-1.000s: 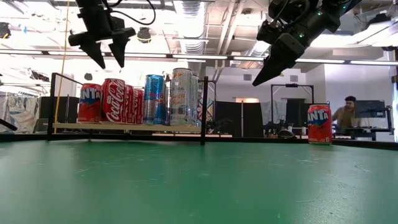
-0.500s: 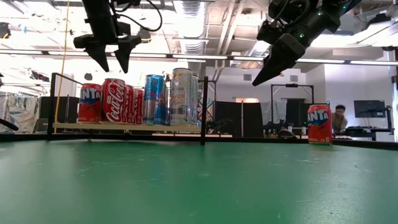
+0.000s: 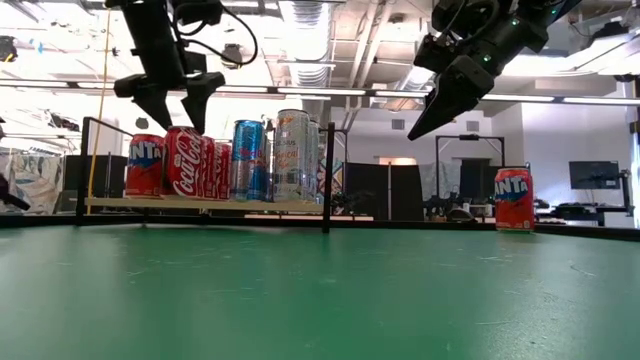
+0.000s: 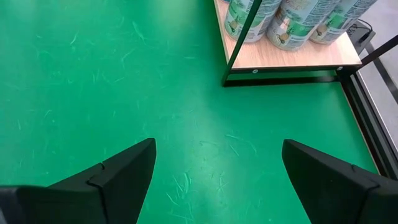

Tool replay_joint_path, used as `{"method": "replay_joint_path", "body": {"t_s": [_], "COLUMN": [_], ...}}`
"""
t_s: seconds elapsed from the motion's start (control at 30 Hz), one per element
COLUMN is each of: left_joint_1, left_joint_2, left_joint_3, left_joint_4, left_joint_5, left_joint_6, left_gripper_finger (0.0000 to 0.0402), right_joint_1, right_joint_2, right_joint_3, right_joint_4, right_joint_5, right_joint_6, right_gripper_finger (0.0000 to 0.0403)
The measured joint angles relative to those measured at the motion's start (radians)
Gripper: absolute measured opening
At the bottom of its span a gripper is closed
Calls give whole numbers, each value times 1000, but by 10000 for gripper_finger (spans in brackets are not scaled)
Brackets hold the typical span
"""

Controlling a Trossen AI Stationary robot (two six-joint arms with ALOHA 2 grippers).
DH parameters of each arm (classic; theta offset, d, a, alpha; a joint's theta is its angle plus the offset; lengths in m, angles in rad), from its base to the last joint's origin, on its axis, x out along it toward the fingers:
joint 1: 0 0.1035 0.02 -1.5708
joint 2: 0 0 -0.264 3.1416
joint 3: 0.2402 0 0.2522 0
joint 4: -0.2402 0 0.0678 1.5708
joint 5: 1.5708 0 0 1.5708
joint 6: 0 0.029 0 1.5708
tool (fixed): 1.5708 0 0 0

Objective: Place canned beverage on shelf
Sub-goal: Put the red soda can on the shelf aligned with the other red soda cans

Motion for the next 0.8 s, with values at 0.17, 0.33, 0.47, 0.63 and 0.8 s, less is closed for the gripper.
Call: {"method": "replay_joint_path", "body": {"t_s": [0.17, 0.33, 0.47, 0.63, 0.8], "left_joint_1": [0, 0, 0, 0, 0], "left_joint_2": [3, 3, 2, 2, 2], "left_joint_3": [-2, -2, -2, -1, -1], "left_joint_4": [7, 9, 11, 10, -7], "left_joint_5": [0, 0, 6, 17, 24], "left_joint_6": [10, 36, 45, 45, 85], "left_gripper_finger": [309, 294, 252, 224, 228], "right_joint_1": [0, 0, 0, 0, 0], "right_joint_2": [0, 0, 0, 0, 0], "right_joint_3": [0, 0, 0, 0, 0], "right_joint_4": [2, 7, 7, 7, 7], "right_joint_5": [0, 0, 0, 0, 0], "right_joint_6": [0, 0, 0, 1, 7], "right_gripper_finger": [372, 372, 372, 372, 372]}}
